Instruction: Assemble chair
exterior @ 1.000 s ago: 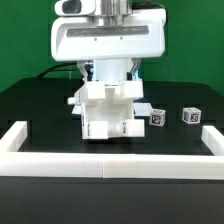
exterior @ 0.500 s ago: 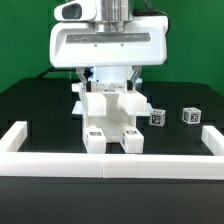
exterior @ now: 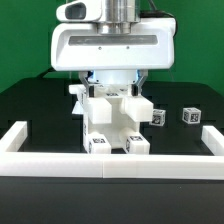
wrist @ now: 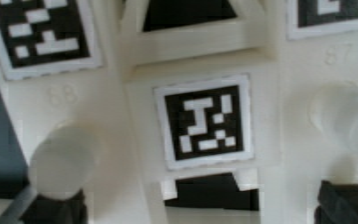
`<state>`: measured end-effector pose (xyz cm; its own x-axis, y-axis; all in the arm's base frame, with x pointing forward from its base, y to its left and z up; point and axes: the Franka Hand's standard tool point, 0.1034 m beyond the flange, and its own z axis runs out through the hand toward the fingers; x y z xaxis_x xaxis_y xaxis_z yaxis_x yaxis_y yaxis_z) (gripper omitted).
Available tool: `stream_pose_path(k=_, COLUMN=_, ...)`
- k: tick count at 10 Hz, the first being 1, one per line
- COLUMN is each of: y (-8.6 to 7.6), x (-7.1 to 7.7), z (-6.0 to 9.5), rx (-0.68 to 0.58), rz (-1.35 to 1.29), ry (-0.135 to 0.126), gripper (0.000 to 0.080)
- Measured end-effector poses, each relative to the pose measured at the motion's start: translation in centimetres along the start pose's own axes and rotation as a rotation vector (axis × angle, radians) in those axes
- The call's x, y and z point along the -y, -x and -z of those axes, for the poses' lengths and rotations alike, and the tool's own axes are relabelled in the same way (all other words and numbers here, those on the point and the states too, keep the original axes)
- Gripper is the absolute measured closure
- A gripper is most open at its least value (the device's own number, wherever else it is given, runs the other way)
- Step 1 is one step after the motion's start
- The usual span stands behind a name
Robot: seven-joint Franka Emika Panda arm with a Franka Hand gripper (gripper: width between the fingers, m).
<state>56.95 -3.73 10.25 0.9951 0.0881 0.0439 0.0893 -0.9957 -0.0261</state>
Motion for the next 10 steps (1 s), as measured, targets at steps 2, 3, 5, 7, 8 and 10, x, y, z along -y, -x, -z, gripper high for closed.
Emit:
stream_pose_path(k=2, y=-0.3, x=0.3, z=1.3, rx=0.001, rz=-0.007, ry=-0.01, gripper=0.015)
stream_pose_path(k=3, y=-0.3, x=0.3, z=2.3, rx=0.0, rz=-0.021, ry=-0.017, gripper=0.015)
stream_pose_path(k=5, y=0.6, x=1.1, z=3.5, rx=-0.008, rz=-0.101, ry=-0.027, gripper=0.015)
stream_pose_path(k=7, y=3.0, x=5.0, z=4.2, rx=-0.024, rz=-0.226, ry=-0.039, gripper=0.015)
stream_pose_path(k=8, y=3.4, x=6.2, z=3.8, rx=-0.018, rz=-0.234, ry=-0.039, gripper=0.015)
stream_pose_path(k=10, y=3.6, x=8.1, z=3.1, rx=-0.016, rz=-0.268, ry=-0.038, gripper=0.015)
